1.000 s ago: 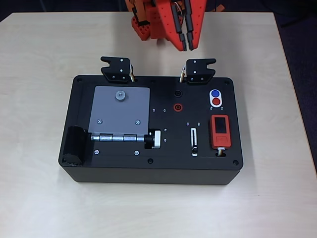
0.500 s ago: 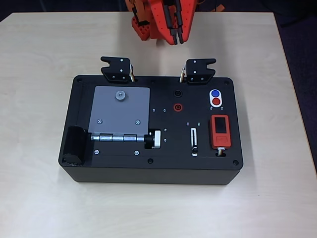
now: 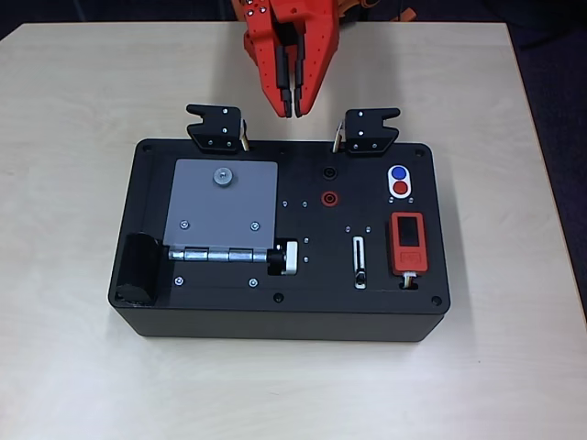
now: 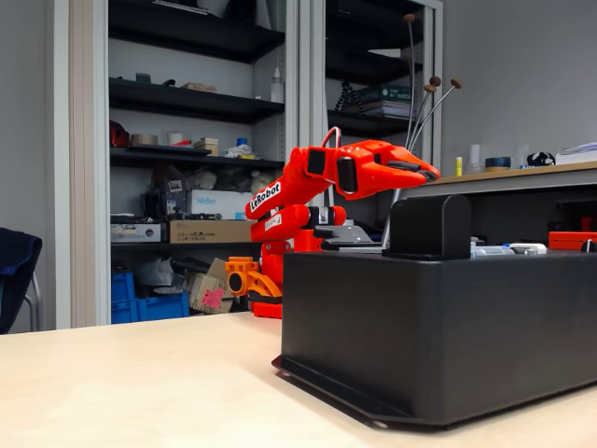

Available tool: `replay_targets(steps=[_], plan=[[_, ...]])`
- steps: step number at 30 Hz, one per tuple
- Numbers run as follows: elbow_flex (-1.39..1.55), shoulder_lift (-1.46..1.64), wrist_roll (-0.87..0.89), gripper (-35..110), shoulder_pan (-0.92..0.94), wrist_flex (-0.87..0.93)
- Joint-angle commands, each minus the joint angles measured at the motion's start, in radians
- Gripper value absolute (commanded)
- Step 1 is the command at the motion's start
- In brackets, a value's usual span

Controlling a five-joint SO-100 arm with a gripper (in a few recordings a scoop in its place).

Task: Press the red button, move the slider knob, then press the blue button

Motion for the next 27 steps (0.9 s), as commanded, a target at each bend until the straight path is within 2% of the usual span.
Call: replay_targets(steps=[1,4,7,11,27], plan=[[0.034,0.008,0.000,0,-0.031,-0.103],[0.044,0.008,0.017,0,-0.040,-0.166],[0.072,0.006,0.031,0,-0.046,-0.318],[0.144,0.006,0.127,0,-0.055,-0.545],[0.181,0.006,0.560,0,-0.107,-1.184]])
